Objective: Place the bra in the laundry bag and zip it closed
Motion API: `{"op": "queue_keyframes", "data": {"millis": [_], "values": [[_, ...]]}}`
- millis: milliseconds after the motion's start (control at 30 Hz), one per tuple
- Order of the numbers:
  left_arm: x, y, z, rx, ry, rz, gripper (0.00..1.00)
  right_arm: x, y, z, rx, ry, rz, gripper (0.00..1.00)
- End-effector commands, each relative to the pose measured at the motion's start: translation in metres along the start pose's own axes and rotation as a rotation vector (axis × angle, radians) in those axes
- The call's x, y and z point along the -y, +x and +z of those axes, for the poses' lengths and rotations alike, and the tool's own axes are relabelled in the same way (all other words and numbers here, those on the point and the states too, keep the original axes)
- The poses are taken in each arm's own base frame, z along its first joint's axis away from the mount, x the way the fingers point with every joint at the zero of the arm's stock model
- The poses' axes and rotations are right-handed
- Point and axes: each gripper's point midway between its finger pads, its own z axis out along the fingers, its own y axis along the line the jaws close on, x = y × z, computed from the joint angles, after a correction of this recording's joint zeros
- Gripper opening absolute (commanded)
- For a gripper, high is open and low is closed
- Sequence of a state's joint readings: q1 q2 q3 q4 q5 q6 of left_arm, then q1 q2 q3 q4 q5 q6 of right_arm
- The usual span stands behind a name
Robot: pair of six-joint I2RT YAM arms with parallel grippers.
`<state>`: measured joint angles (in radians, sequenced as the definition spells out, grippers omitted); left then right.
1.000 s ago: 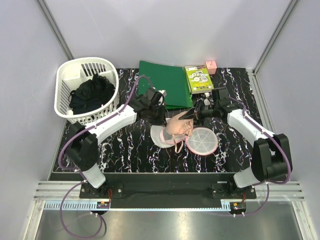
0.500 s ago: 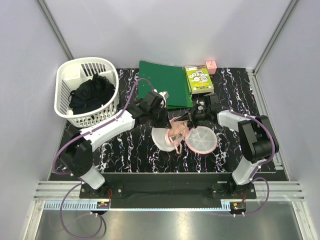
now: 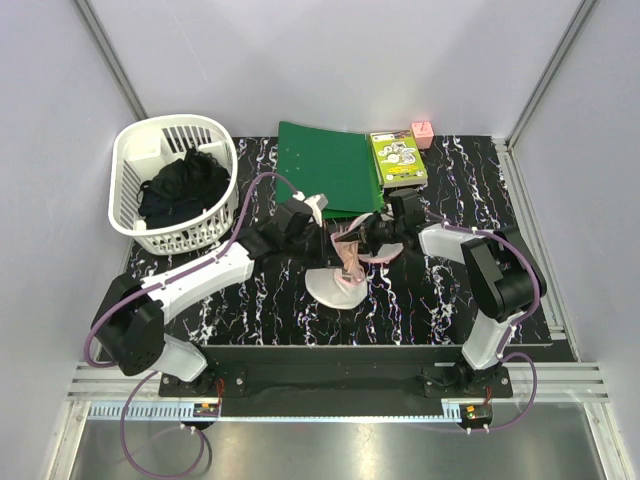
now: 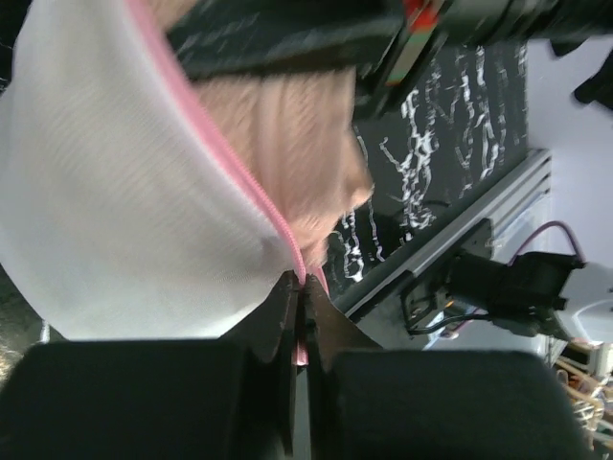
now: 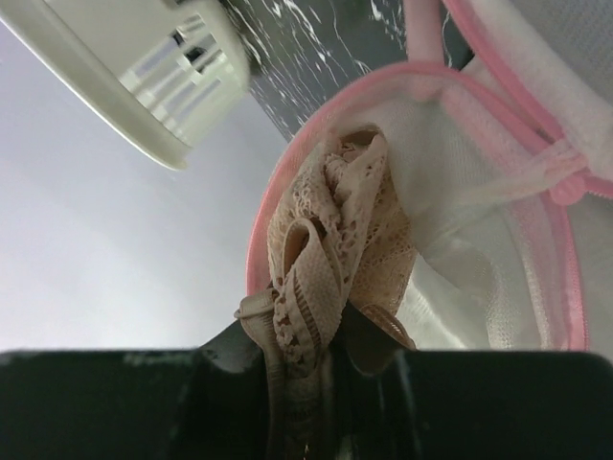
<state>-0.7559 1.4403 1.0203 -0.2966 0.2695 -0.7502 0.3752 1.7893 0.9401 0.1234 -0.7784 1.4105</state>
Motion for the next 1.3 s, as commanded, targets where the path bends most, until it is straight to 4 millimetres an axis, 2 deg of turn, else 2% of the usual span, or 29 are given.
{"op": "queue_keyframes", "data": {"millis": [0, 33, 167, 200, 233, 267, 333, 367, 400, 433, 467, 600, 667, 800, 967, 1067, 1133, 1167, 1200, 1267], "values": [[0.016, -0.019, -0.015, 0.078, 0.064, 0.006, 0.16, 0.015, 0.014, 0.012, -0.009, 0.021, -0.108, 0.0], [0.012, -0.018, -0.016, 0.075, 0.048, 0.005, 0.28, 0.027, 0.015, 0.011, -0.008, 0.044, -0.088, 0.0], [-0.007, -0.011, -0.028, 0.083, -0.037, -0.007, 0.39, 0.03, 0.016, 0.007, 0.008, 0.052, -0.09, 0.0], [-0.014, -0.009, -0.03, 0.081, -0.063, -0.028, 0.45, 0.03, 0.017, 0.005, 0.011, 0.057, -0.101, 0.0], [-0.03, 0.0, -0.031, 0.059, -0.121, -0.051, 0.51, 0.031, 0.016, 0.005, 0.017, 0.061, -0.133, 0.0], [-0.038, 0.004, -0.033, 0.05, -0.147, -0.068, 0.62, 0.031, 0.016, 0.004, 0.022, 0.063, -0.148, 0.0], [-0.055, 0.011, -0.035, 0.03, -0.188, -0.115, 0.66, 0.033, 0.017, 0.005, 0.01, 0.06, -0.196, 0.0], [-0.067, 0.021, -0.033, -0.001, -0.207, -0.14, 0.66, 0.034, 0.019, 0.005, -0.004, 0.06, -0.214, 0.0], [-0.079, 0.024, -0.03, -0.021, -0.222, -0.188, 0.56, 0.034, 0.019, 0.003, -0.002, 0.058, -0.231, 0.0], [-0.079, 0.031, -0.028, -0.065, -0.199, -0.216, 0.46, 0.037, 0.019, 0.002, 0.004, 0.061, -0.259, 0.0], [-0.083, 0.037, -0.026, -0.094, -0.2, -0.229, 0.4, 0.038, 0.019, 0.002, 0.006, 0.061, -0.272, 0.0], [-0.084, 0.057, -0.011, -0.202, -0.161, -0.266, 0.23, 0.034, 0.023, -0.001, -0.006, 0.033, -0.328, 0.0], [-0.092, 0.068, -0.006, -0.239, -0.174, -0.283, 0.22, 0.031, 0.024, -0.002, -0.005, 0.024, -0.348, 0.0], [-0.082, 0.072, 0.011, -0.269, -0.077, -0.298, 0.2, 0.024, 0.025, -0.004, -0.003, 0.0, -0.373, 0.0], [-0.1, 0.081, 0.034, -0.317, -0.131, -0.291, 0.13, 0.016, 0.033, -0.007, -0.024, -0.027, -0.383, 0.0], [-0.105, 0.072, 0.044, -0.296, -0.153, -0.266, 0.1, 0.019, 0.04, -0.006, -0.043, -0.022, -0.382, 0.0], [-0.109, 0.061, 0.048, -0.26, -0.183, -0.236, 0.09, 0.032, 0.049, 0.003, -0.056, 0.012, -0.384, 0.0], [-0.108, 0.049, 0.05, -0.232, -0.182, -0.206, 0.08, 0.037, 0.052, 0.007, -0.061, 0.016, -0.392, 0.0], [-0.115, 0.045, 0.051, -0.216, -0.217, -0.187, 0.07, 0.048, 0.061, 0.013, -0.076, 0.036, -0.395, 0.0], [-0.115, 0.034, 0.05, -0.197, -0.235, -0.142, 0.07, 0.058, 0.062, 0.022, -0.08, 0.05, -0.4, 0.0]]}}
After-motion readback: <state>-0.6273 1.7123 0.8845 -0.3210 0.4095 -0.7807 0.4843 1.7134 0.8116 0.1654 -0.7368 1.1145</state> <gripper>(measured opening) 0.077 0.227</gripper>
